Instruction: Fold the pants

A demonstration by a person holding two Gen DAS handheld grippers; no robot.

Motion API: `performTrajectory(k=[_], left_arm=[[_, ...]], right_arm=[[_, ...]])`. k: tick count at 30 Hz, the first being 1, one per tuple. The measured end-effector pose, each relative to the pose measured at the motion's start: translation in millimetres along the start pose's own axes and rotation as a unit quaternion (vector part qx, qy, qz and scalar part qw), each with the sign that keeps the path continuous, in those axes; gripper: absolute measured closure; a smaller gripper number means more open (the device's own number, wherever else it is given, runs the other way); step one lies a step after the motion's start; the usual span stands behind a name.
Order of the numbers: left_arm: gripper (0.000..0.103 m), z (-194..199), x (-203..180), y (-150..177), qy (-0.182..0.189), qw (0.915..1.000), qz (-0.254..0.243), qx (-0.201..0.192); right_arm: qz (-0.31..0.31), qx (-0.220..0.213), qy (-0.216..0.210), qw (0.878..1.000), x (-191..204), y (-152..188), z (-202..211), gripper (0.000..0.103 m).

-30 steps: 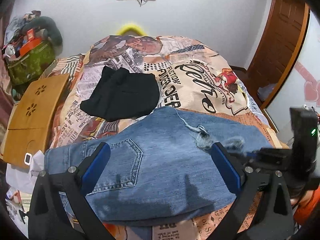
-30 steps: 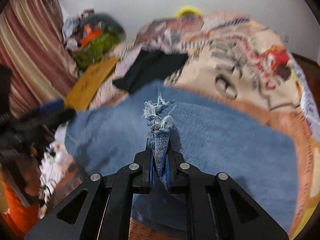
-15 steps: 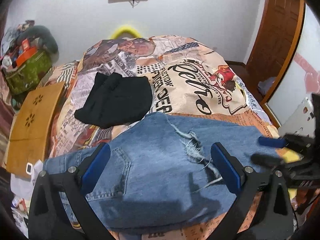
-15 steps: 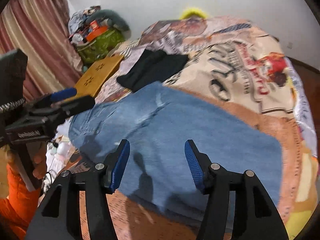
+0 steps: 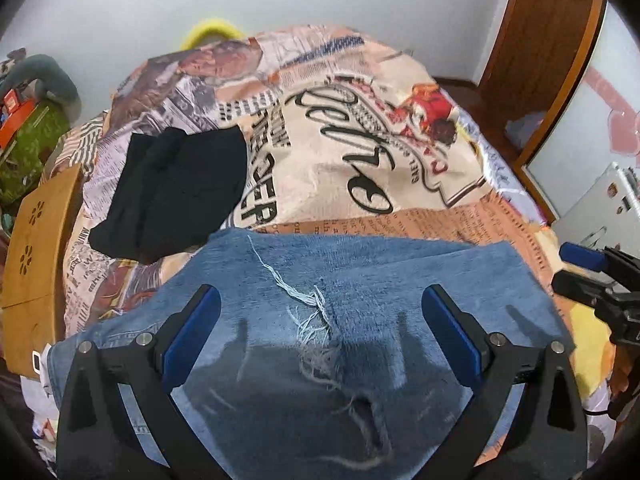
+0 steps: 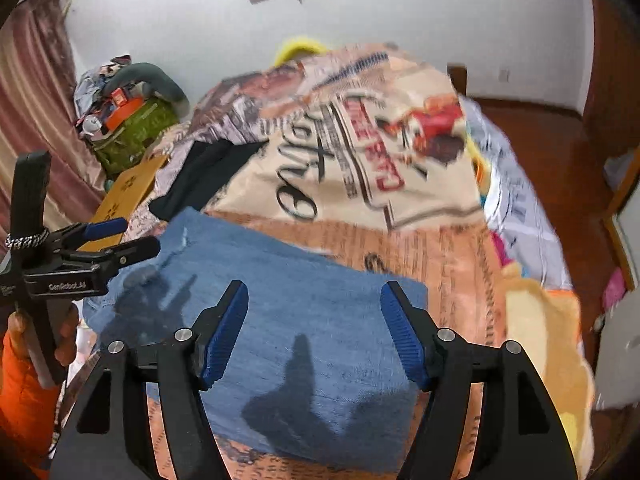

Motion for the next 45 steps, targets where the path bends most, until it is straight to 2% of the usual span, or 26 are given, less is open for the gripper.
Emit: performTrajectory(k=[5,7,9,12,16,24,28,34,37,40,45], left_arm=[[0.001,-22.3,-2.8,11.1,-0.013,0.9992,-0.018,0.034],[0.001,-31.5,-3.9,21.3,-0.024,0.9976,-0.039,0.052],[0.0,-33.4,-4.4,30.7,-0.028,0.997,-0.052,0.05],[0.0,-26.1,-5.0,39.8,-0.029,0.9969,-0.061,0.04],[0.0,-17.9,-2.6,47.8,-0.031,0.9973,-0.058,0.034],[0.0,3.1,6.0,61.0,-0.017,0.9986,-0.039,0.031],[0.0,21.4,18.8,68.7,-0.017,0.9995,-0.02,0.017],[0.0,55.8,60.0,73.7,-0.062,0.9973,0.026,-0.028],[0.0,74.3,90.7,78.1,-0.077,0.9935,0.064,-0.053],[0.0,92.6,124.3,85.7,-0.1,0.9863,0.105,-0.079],[0.0,109.0,177.0,108.5,-0.123,0.9754,0.163,-0.082]], right_arm=[[-0.036,0.055,-0.029,0.997,-12.4,16.4,-33.0,0.038],[-0.035,0.071,-0.026,0.997,-13.6,25.9,-42.2,0.038],[-0.015,0.081,-0.014,0.997,-10.6,36.1,-47.9,0.038],[0.012,0.067,0.0,0.998,-7.6,43.7,-41.7,0.033],[-0.004,0.072,-0.004,0.997,-15.3,50.7,-31.9,0.031],[-0.017,0.069,0.016,0.997,-14.8,61.5,-16.9,0.03],[-0.017,0.07,0.03,0.997,-11.7,58.9,-11.6,0.03],[0.003,0.043,0.048,0.998,4.9,45.7,1.5,0.029],[0.015,0.021,0.042,0.999,19.4,32.5,10.2,0.029],[0.026,-0.002,0.03,0.999,36.6,18.3,17.2,0.026],[0.05,-0.025,0.011,0.998,70.1,1.1,14.6,0.024]])
Point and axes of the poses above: each gripper's, at about its wrist camera, not at the fingertips, and z roughly against the way its jaws point, x to its left, y to its underside, the point moved 3 cm from there along -z, roughly the way its jaws point, and after that the axes turned 2 degrees about -x, right-handed, at the moved point
